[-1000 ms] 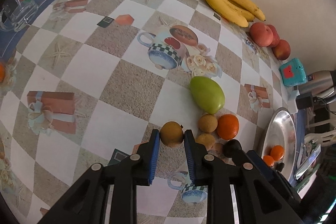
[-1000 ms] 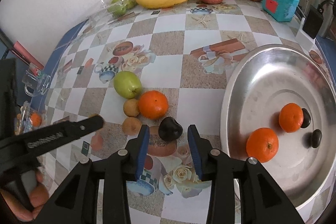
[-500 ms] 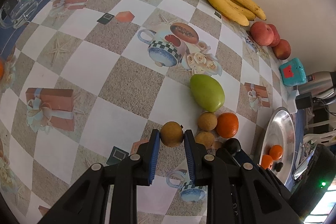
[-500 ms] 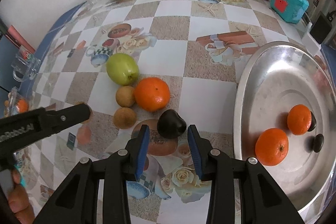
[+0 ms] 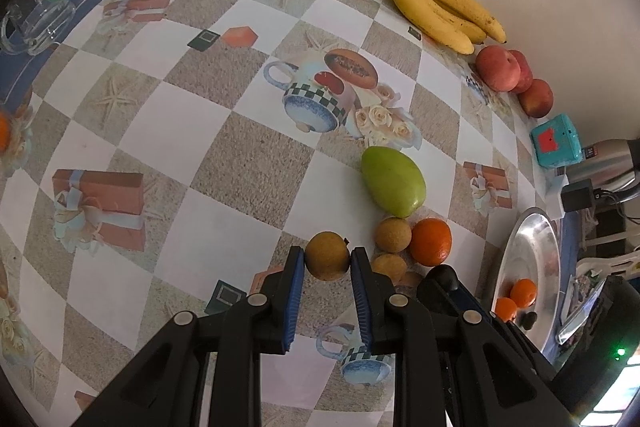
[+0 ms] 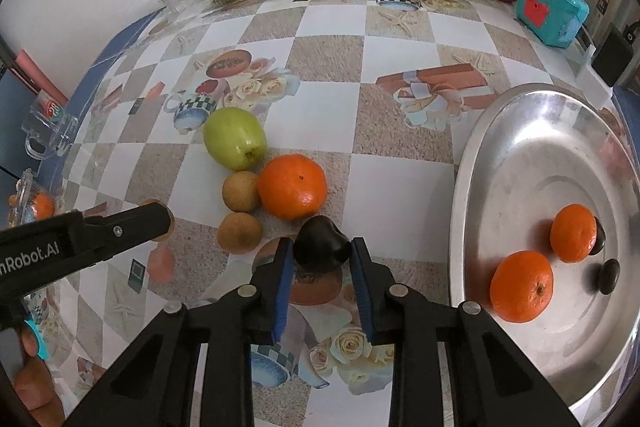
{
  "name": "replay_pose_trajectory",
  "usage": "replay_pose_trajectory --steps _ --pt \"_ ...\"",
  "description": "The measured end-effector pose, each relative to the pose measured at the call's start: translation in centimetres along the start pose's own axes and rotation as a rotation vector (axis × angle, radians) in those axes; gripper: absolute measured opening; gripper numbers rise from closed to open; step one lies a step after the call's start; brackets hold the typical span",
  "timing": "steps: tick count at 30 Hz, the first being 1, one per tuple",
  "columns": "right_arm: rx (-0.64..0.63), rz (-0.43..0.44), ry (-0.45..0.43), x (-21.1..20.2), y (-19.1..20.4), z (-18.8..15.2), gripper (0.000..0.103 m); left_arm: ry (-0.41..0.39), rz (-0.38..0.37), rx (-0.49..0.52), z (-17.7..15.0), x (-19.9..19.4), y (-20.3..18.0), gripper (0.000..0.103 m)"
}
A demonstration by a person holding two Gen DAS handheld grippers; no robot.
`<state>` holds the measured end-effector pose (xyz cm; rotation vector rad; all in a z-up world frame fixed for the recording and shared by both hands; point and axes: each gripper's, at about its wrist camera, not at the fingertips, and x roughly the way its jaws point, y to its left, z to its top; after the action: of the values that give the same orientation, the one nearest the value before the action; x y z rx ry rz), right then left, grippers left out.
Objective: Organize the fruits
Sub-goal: 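Lift the brown fruit with the left tool while the right tool holds the dark fruit, then carry the brown fruit and dark fruit over the steel plate with both tools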
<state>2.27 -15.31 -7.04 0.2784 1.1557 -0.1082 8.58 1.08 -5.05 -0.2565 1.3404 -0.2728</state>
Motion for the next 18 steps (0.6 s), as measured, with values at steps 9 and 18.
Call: replay_pose_trajectory --steps 9,18 --pt "0.048 0.042 -0.102 -4.0 -0.8 0.9 0.029 -0.059 -0.038 0.022 0.3 -2.4 -1.0 0.026" --pt "0.142 0.027 -0.135 -6.5 -3.9 0.6 0.029 -0.091 -0.068 0.088 -0.4 -4.0 -3.6 0.026"
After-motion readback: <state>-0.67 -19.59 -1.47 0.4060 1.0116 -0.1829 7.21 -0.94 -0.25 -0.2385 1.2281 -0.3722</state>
